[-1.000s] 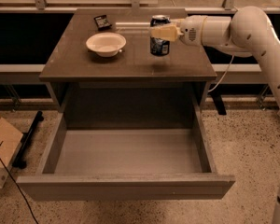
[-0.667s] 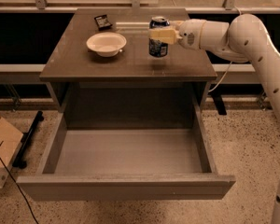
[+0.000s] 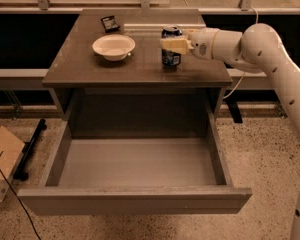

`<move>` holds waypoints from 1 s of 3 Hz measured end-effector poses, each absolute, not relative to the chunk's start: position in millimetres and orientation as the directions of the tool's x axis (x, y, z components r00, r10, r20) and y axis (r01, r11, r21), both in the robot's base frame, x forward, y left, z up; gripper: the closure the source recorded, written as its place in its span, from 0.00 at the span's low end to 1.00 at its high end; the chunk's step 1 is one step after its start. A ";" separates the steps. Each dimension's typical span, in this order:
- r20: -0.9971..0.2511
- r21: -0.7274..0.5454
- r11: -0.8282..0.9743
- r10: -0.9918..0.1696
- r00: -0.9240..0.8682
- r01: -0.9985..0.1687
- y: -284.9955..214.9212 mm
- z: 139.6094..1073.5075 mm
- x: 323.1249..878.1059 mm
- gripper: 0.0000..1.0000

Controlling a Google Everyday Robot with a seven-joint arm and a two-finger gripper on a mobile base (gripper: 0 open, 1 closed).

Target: Pick pepsi can from top drawer and place on counter

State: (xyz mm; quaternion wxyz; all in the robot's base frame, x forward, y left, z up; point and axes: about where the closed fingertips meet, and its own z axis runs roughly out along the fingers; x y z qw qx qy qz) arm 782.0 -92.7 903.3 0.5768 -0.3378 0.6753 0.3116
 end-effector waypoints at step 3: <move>-0.991 0.032 0.588 -0.085 -0.102 -0.808 -87.0 895.8 788.5 0.06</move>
Offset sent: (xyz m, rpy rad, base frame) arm 0.0057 -0.0012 -0.0061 0.0085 -0.0074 -0.0212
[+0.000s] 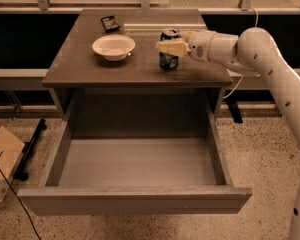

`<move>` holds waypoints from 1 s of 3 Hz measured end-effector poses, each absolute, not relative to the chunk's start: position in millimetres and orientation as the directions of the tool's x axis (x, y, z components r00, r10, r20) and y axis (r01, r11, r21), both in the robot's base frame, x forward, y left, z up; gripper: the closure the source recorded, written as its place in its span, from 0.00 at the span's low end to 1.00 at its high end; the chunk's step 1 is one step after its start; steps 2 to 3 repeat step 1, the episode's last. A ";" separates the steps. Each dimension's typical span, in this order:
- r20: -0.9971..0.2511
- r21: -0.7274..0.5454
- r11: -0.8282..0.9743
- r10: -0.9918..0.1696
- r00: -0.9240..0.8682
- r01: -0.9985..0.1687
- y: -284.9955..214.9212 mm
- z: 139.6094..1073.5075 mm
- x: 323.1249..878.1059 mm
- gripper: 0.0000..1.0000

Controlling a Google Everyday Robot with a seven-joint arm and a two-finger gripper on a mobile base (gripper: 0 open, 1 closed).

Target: Pick pepsi can from top drawer and place on counter

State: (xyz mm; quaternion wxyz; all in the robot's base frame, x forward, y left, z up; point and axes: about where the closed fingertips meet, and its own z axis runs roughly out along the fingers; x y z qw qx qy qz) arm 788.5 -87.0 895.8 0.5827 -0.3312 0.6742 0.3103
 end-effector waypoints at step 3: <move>-0.991 0.033 0.586 -0.085 -0.102 -0.810 -85.1 895.4 788.5 0.00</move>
Offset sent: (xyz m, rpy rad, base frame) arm 0.0000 0.0000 0.0000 0.0000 0.0000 0.0000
